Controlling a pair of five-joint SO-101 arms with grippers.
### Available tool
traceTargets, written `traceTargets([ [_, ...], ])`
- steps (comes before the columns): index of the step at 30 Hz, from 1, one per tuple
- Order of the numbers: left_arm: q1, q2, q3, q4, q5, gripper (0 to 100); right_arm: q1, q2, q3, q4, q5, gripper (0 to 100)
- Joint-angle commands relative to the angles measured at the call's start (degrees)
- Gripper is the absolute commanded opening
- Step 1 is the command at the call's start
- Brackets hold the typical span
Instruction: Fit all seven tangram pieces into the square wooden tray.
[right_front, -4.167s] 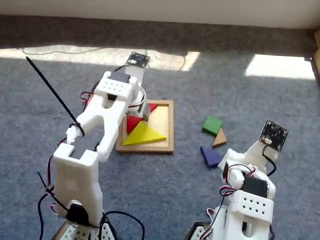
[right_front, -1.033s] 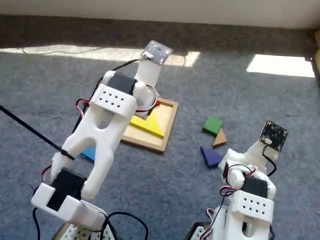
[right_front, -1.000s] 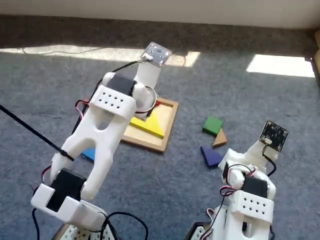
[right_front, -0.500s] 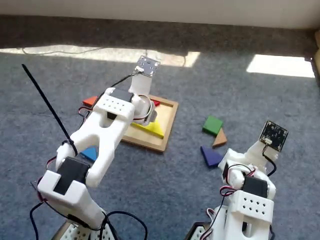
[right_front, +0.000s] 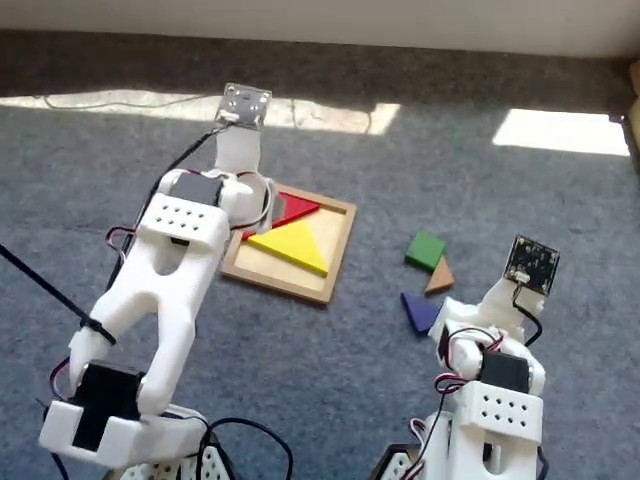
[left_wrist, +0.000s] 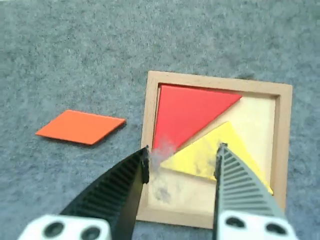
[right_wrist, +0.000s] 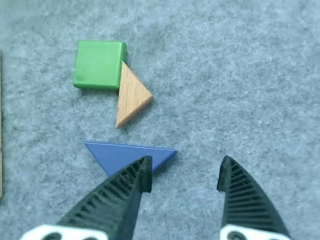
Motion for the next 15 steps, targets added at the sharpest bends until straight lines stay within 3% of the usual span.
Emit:
traceTargets([
  [1, -1.54, 2.77, -0.4, -6.86, 2.46, 21, -0.75, -0.84, -0.4, -0.92, 0.62, 21.9],
  [5, -1.98, 12.97, -3.82, -13.19, 2.46, 21, -0.75, -0.84, -0.4, -1.01, 0.62, 21.9],
  [8, -1.89, 20.88, -9.8, -13.36, 2.2, 21, -0.75, -0.84, -0.4, -1.01, 0.62, 21.9],
  [11, -1.98, 27.47, -16.92, -8.97, 2.11, 21, -0.75, -0.84, -0.4, -1.01, 0.62, 21.9],
  [15, -2.07, 34.42, -26.95, 2.9, 2.02, 21, -0.75, -0.84, -0.4, -1.01, 0.62, 21.9],
])
